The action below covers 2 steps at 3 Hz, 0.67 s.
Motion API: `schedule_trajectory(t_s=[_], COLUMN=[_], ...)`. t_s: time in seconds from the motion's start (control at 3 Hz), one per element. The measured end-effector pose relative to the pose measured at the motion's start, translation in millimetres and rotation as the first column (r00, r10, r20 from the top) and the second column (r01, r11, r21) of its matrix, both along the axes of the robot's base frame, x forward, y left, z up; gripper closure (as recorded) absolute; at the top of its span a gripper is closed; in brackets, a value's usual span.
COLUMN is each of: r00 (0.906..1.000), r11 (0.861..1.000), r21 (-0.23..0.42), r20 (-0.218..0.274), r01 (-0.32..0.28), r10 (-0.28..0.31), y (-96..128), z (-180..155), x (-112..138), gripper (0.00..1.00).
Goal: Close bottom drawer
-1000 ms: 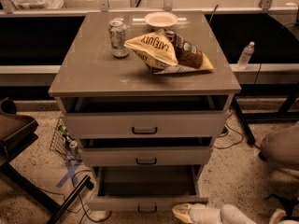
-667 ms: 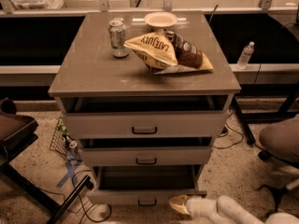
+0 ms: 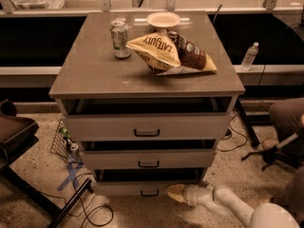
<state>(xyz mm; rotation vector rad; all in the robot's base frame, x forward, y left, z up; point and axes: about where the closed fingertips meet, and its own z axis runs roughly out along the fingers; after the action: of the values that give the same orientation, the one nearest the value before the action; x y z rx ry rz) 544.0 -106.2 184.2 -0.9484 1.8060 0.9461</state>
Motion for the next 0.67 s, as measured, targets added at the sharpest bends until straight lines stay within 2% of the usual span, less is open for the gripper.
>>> schedule_trajectory(t_s=[0.67], r00=[0.9995], r11=[0.999], r21=[0.026], r20=[0.017], r01=[-0.027], r10=[0.027], y=[38.5], z=[2.4], x=[48.8], gripper=[1.00])
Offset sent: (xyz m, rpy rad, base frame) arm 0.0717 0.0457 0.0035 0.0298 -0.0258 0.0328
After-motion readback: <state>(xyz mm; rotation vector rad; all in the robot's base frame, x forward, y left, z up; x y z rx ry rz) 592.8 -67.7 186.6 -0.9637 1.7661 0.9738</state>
